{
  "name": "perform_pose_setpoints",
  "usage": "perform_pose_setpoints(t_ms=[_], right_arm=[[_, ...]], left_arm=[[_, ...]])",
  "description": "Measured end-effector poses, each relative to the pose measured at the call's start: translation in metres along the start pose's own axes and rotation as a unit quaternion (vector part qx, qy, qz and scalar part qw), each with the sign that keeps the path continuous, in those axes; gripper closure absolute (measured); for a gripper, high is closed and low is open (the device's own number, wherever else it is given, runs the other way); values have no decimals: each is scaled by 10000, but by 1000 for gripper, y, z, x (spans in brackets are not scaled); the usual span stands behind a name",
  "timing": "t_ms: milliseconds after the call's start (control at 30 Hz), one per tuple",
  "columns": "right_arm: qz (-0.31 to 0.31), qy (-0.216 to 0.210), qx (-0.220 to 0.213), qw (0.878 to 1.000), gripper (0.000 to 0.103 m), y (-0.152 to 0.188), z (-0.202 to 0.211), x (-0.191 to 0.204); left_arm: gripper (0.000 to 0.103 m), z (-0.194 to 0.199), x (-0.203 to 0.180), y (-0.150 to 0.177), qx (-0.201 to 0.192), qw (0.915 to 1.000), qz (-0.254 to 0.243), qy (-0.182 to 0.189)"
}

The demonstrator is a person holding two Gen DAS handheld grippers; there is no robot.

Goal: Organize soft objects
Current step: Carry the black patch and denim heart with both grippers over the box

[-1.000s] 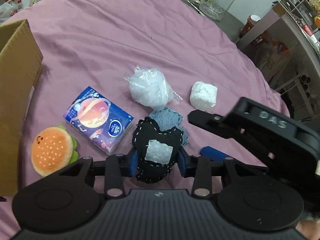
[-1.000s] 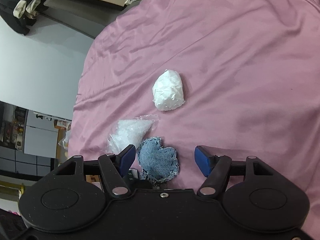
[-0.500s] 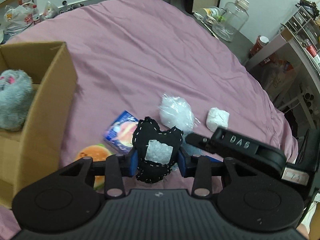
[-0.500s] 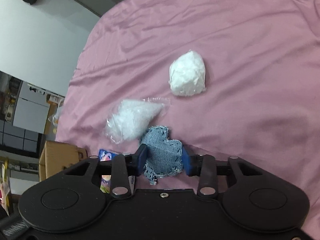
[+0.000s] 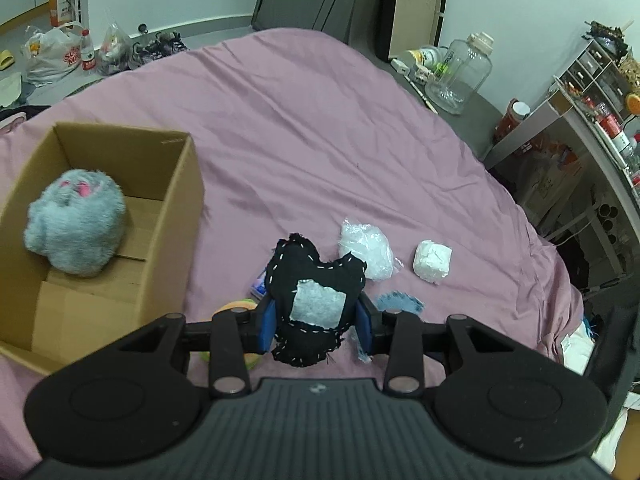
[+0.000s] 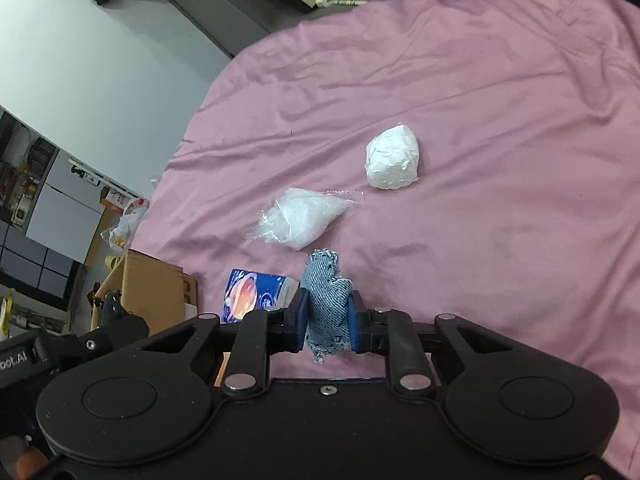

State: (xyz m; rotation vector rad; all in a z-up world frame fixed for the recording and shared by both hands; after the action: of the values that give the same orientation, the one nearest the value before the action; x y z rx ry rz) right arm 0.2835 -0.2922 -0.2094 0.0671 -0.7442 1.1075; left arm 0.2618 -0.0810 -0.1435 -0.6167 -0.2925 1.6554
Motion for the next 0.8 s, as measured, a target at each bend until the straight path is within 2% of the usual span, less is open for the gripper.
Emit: perform_pose_setpoints(t_ms=[200,333,533,800], right_arm=[[2,82,-496,9987,83,10,25,8],[75,-18,-787,9969,83,26,40,13],[191,-143,-1103,9936,83,52,57,21],[448,-265,-1361,9893,83,66,79,43]], left_arm=[[64,18,9,5,-61,10000,-38,39],[64,29,13,8,-116,9999,-78,55],[64,44,23,13,-199,9996,-169,83],[64,64,42,18,-293,9994,-168,62]])
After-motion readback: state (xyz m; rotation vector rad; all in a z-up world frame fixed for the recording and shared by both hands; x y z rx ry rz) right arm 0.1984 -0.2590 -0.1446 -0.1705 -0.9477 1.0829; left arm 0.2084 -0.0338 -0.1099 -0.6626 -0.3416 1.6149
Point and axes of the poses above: each gripper's, at about its wrist camera, not at the fingertips, and z roughly against the way its jaws point, x to its left, y to its underside, the point moved 2 cm from there along -z, roughly the way its jaws point, and after that the axes turned 10 degrees about -z, right-handed, at the moved point
